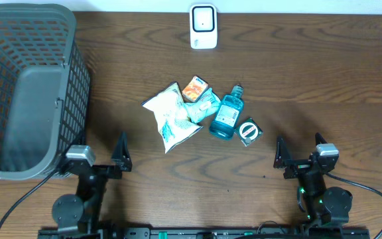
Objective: Scan the item barcode
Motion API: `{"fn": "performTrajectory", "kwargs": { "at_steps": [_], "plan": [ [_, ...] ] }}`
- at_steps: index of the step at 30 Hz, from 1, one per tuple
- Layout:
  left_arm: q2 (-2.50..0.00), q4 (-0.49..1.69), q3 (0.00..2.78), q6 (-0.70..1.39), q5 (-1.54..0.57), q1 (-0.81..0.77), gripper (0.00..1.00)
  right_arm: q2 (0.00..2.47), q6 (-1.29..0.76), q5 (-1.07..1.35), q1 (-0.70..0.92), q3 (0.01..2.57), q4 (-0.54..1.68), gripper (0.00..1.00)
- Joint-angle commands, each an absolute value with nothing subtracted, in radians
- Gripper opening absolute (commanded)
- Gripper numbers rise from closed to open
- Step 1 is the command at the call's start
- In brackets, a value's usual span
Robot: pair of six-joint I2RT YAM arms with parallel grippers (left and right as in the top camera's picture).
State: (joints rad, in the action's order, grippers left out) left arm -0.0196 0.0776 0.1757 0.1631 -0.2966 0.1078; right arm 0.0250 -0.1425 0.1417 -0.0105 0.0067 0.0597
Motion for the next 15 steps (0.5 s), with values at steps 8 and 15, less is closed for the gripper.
{"fn": "performTrajectory", "kwargs": {
  "at_steps": [8, 15],
  "plan": [
    [-0.017, 0.126, 0.112, 0.118, -0.328, 0.105, 0.98, 0.021, -0.152, 0.144, -0.004, 0.006, 0.064, 0.99],
    [-0.017, 0.186, 0.110, 0.038, -0.208, 0.044, 0.97, 0.021, -0.152, 0.144, -0.004, 0.006, 0.064, 0.99]
  ]
}}
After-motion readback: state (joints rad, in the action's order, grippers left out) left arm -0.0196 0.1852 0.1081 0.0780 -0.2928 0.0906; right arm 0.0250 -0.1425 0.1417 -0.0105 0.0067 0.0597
